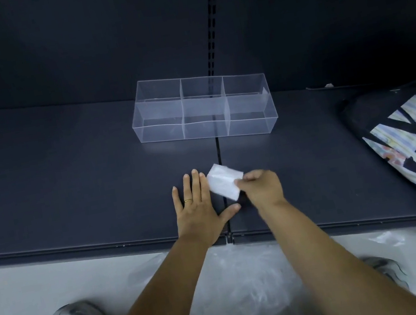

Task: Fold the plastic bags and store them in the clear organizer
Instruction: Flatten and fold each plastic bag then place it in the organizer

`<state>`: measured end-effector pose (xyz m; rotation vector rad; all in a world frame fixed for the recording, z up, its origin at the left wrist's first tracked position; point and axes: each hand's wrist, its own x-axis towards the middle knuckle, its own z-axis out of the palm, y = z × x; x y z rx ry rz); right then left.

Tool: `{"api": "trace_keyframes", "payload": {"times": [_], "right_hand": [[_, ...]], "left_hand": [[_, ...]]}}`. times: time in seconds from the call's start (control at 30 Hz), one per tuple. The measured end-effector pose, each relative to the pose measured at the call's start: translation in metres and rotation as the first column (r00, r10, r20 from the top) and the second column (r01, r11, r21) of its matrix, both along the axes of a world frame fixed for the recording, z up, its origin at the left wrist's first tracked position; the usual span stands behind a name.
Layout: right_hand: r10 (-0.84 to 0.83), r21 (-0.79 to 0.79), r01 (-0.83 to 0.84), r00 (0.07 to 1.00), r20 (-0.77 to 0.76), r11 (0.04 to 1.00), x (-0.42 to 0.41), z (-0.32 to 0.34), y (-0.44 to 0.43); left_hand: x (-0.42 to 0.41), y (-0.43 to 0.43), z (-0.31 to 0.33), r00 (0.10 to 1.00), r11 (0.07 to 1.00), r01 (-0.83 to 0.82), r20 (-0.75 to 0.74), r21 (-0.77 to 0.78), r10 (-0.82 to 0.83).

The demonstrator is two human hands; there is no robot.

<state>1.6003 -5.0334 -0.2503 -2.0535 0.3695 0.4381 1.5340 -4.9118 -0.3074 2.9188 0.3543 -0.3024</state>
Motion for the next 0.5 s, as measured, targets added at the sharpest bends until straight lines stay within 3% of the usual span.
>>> {"api": "trace_keyframes", "payload": {"times": [0.1,0.17,0.27,0.33,0.4,0.5], "right_hand": [[0.105,0.135,-0.138,0.968,0.226,0.981,0.037,0.036,-0.01],[0.127,0.23,-0.178,0.967,0.219,0.957,0.076,0.062,-0.015],[0.058,0.32,-0.089,0.993,0.105,0.943,0.135,0.074,-0.017],[0.005,0.168,-0.026,0.992,0.123,0.985,0.161,0.062,-0.017],[0.026,-0.095,-0.011,0.988,0.155,0.995,0.176,0.045,-0.016],[0.085,-0.484,0.02,0.977,0.195,0.875,0.183,0.026,-0.009]], "left_hand": [[-0.006,0.013,-0.003,0.997,0.997,0.065,0.049,0.05,-0.067],[-0.007,0.015,-0.004,0.995,0.995,0.077,0.054,0.061,-0.081],[-0.007,0.013,-0.005,0.995,0.996,0.069,0.063,0.054,-0.072],[-0.008,0.013,-0.005,0.995,0.997,0.067,0.067,0.05,-0.07],[-0.008,0.014,-0.006,0.995,0.997,0.06,0.077,0.044,-0.063],[-0.009,0.014,-0.008,0.994,0.997,0.061,0.087,0.041,-0.064]]}}
